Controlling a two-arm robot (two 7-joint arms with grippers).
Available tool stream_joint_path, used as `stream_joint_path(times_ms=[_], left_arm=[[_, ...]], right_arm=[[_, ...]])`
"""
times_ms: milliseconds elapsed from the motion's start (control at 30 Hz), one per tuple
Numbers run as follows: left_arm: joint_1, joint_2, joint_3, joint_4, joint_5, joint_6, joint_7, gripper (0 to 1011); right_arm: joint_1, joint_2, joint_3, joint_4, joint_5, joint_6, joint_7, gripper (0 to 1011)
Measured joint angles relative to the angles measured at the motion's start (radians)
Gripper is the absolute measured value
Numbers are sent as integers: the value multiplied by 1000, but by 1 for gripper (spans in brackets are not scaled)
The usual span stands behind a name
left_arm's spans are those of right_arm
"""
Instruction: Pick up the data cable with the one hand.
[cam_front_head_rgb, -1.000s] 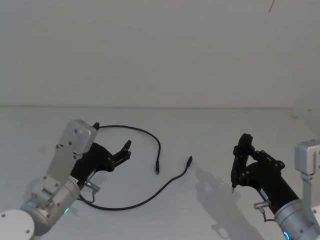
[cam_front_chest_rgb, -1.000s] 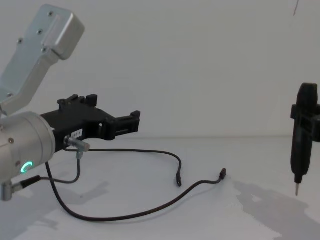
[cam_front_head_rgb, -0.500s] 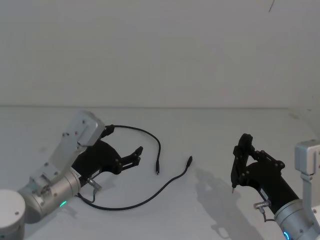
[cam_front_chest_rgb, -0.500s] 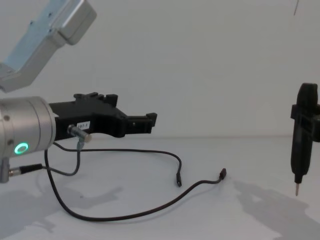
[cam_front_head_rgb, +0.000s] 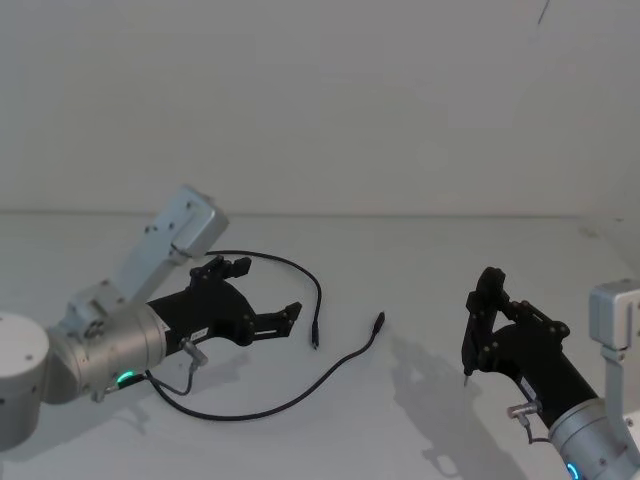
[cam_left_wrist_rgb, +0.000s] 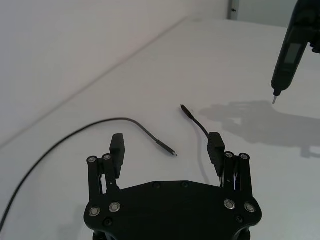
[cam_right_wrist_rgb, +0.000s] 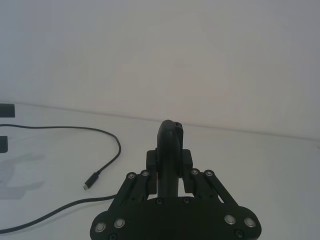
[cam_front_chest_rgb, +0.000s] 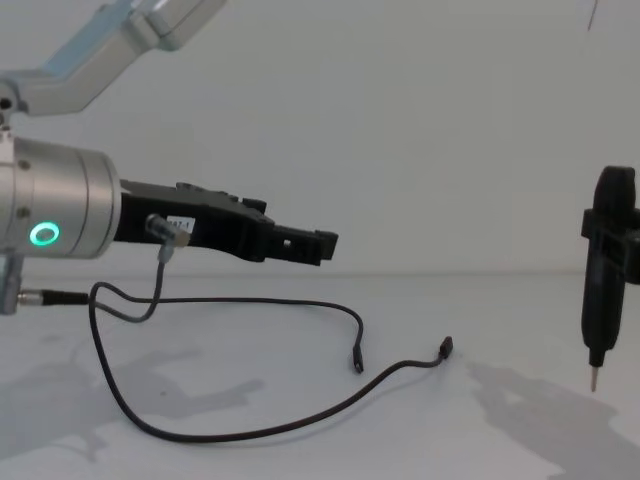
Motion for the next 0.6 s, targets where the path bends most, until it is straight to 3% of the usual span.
stream_joint_path(times_ms=[400, 600], left_arm=[[-78, -55, 24, 34, -34, 225, 24, 1001], [-97, -73, 43, 45, -35, 287, 29, 1001]], right_arm=[[0, 0, 0, 0, 0, 0, 0, 279], [0, 0, 0, 0, 0, 0, 0, 279]])
